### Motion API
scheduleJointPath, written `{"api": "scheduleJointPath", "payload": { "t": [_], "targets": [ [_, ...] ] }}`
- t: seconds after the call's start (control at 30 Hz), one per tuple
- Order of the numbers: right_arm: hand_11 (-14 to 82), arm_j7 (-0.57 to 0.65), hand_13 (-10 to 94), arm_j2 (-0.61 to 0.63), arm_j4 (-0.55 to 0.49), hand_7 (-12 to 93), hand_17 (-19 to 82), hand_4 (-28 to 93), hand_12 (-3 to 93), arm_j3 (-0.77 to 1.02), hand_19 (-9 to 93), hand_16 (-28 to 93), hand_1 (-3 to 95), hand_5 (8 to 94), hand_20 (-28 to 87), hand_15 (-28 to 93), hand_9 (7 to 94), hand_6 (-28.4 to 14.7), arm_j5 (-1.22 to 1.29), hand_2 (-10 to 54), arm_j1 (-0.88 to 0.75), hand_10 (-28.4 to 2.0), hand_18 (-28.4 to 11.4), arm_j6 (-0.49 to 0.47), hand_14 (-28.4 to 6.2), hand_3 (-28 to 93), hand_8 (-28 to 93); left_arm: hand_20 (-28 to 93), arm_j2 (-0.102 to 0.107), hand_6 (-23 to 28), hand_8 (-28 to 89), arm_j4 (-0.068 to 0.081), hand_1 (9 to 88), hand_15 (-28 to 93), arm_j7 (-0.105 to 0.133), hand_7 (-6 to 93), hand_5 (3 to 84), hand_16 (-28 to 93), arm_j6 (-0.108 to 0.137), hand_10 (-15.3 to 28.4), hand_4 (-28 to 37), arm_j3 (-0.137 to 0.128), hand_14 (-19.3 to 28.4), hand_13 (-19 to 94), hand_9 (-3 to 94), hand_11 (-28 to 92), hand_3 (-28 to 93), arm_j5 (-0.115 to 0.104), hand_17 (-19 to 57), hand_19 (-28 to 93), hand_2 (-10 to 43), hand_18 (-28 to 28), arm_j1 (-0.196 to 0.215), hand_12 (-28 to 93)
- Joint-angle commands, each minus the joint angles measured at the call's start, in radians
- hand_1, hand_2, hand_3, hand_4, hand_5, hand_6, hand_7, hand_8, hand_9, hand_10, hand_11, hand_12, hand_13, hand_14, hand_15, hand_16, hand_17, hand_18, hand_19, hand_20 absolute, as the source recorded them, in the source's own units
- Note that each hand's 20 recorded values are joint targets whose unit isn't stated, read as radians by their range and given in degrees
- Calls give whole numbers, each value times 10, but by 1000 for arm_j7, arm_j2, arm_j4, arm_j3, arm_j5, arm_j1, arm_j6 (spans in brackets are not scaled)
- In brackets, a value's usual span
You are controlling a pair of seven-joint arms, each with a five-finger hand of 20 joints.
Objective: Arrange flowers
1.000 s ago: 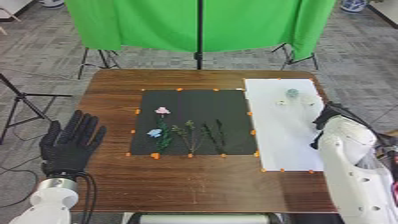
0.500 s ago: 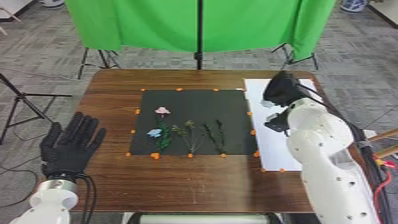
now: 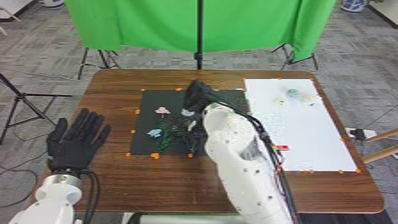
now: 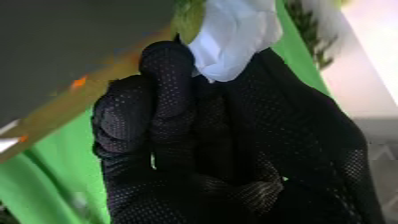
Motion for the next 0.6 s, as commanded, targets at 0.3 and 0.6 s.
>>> {"api": "scheduleJointPath", "payload": {
  "t": [0.3, 0.6],
  "targets": [
    [214, 15, 678, -77, 110, 328, 422, -276, 502, 24, 909, 494, 697, 707, 271, 532, 752, -27, -96, -95, -29, -118, -176, 38, -60, 701, 69, 169, 15, 87, -92, 20, 292, 385, -69, 170, 473, -46, -24, 143, -283, 6, 144, 299, 401, 210, 746, 48, -35, 302, 125, 134, -19, 137],
    [211, 9, 665, -73, 104, 326, 421, -280, 487, 3, 875, 481, 691, 687, 305, 548, 741, -30, -93, -95, -33, -120, -183, 63, -69, 687, 38, 168, 11, 87, -92, 15, 295, 385, -66, 170, 472, -47, -25, 143, -283, 2, 144, 299, 401, 209, 744, 26, -35, 304, 124, 134, -10, 137]
  ]
}}
